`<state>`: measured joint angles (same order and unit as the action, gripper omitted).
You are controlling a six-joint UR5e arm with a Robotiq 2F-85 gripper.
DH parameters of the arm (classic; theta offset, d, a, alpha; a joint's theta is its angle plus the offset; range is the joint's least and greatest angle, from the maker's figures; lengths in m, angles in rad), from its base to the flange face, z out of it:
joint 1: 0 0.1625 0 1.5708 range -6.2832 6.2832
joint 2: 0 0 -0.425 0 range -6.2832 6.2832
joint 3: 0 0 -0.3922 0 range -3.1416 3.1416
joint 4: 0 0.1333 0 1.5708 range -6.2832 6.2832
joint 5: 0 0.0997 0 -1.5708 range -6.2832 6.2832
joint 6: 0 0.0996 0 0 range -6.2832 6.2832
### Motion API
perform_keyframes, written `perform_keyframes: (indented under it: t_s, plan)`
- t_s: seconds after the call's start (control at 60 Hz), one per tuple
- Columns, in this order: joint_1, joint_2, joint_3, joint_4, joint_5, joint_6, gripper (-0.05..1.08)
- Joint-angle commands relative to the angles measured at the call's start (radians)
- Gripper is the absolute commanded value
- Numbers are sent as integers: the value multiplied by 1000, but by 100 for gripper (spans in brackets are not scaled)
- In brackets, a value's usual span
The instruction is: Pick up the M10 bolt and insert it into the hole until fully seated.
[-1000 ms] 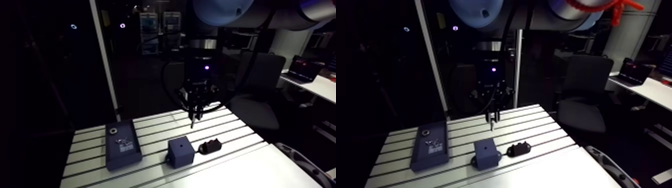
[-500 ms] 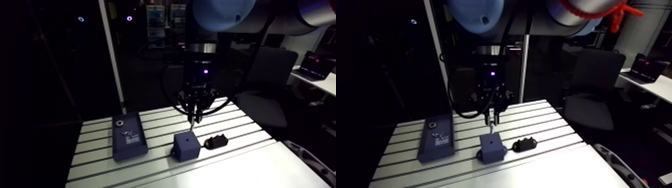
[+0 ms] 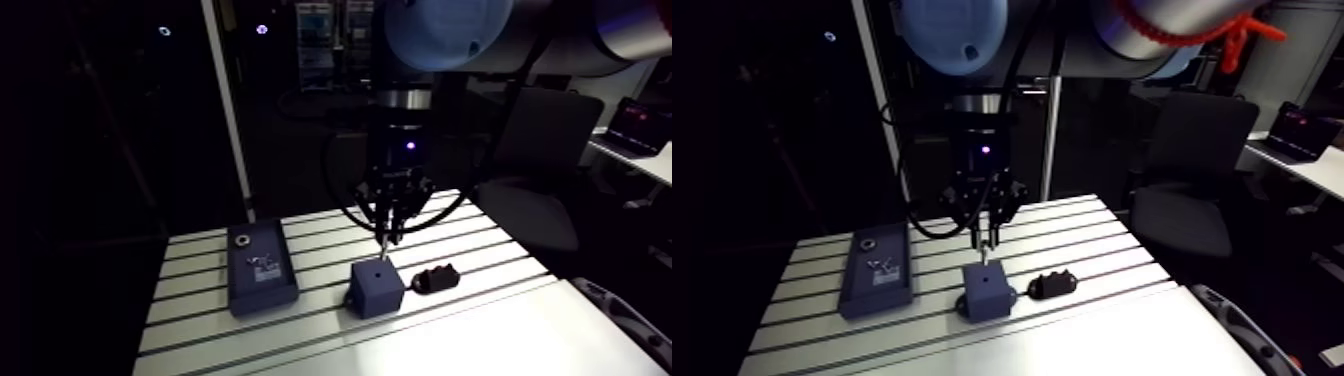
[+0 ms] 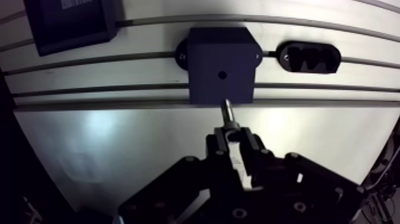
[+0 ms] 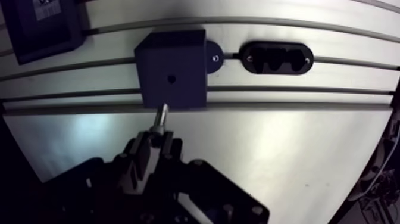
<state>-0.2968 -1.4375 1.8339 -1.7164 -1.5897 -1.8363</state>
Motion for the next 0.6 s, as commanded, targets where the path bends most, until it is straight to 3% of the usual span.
perform_keyframes:
  t_s: [0.017, 0.6]
  plan:
    - [1, 20, 4, -34, -8, -2, 108]
    - [7, 57, 0, -35, -6, -2, 108]
